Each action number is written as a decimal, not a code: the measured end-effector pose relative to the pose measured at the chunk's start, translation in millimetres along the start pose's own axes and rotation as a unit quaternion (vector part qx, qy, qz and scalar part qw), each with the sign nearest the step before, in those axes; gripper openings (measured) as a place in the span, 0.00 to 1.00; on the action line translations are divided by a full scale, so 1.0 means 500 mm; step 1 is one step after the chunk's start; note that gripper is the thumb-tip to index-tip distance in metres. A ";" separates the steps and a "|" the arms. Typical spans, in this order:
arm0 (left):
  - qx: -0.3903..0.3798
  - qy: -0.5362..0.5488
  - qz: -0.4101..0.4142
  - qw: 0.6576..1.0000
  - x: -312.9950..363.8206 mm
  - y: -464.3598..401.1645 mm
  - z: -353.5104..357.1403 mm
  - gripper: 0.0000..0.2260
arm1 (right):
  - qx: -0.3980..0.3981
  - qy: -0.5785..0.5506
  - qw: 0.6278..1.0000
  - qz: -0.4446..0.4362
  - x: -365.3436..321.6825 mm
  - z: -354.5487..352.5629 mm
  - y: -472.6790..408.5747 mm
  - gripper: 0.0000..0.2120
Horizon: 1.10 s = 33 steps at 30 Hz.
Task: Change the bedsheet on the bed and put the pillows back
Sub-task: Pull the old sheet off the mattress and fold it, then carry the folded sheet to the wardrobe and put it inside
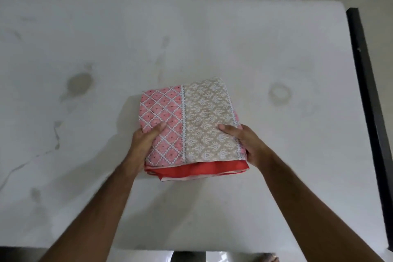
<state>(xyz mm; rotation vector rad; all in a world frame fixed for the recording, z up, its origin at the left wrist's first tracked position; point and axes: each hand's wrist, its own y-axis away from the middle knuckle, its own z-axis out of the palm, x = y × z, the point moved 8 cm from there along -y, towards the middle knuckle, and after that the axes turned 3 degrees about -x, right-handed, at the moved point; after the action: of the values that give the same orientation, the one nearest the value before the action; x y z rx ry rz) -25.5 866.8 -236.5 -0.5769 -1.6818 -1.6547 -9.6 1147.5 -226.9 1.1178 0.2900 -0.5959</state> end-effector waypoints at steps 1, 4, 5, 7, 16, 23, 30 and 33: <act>-0.003 0.000 0.002 1.000 -0.022 0.022 0.028 0.22 | 0.001 -0.011 1.000 -0.009 0.011 -0.024 0.031 0.23; -0.033 -0.006 0.002 0.999 -0.089 0.096 0.141 0.20 | -0.006 -0.038 0.999 -0.038 0.075 -0.117 0.149 0.22; -0.052 -0.011 0.001 0.999 -0.109 0.119 0.179 0.21 | -0.004 -0.050 0.998 -0.049 0.100 -0.149 0.193 0.23; -0.099 -0.036 -0.012 0.994 -0.158 0.186 0.276 0.22 | 0.016 -0.087 0.993 -0.075 0.162 -0.237 0.304 0.24; -0.290 -0.193 -0.047 0.936 -0.376 0.637 0.751 0.22 | 0.134 -0.212 0.958 -0.138 0.421 -0.598 0.900 0.31; -0.403 -0.239 -0.031 0.883 -0.354 0.972 1.081 0.28 | 0.179 -0.223 0.932 -0.223 0.411 -0.764 1.322 0.31; -0.508 -0.285 0.017 0.813 -0.320 1.091 1.332 0.16 | 0.178 -0.251 0.915 -0.261 0.342 -0.909 1.511 0.34; -0.524 -0.289 0.016 0.801 -0.333 1.087 1.456 0.17 | 0.254 -0.264 0.893 -0.261 0.297 -1.030 1.538 0.26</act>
<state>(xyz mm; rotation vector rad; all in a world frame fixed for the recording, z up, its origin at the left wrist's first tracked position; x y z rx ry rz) 360.3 1655.9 49.4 -1.7634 -0.8959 -2.4788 596.7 1802.3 60.8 1.3279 -0.0578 -1.4886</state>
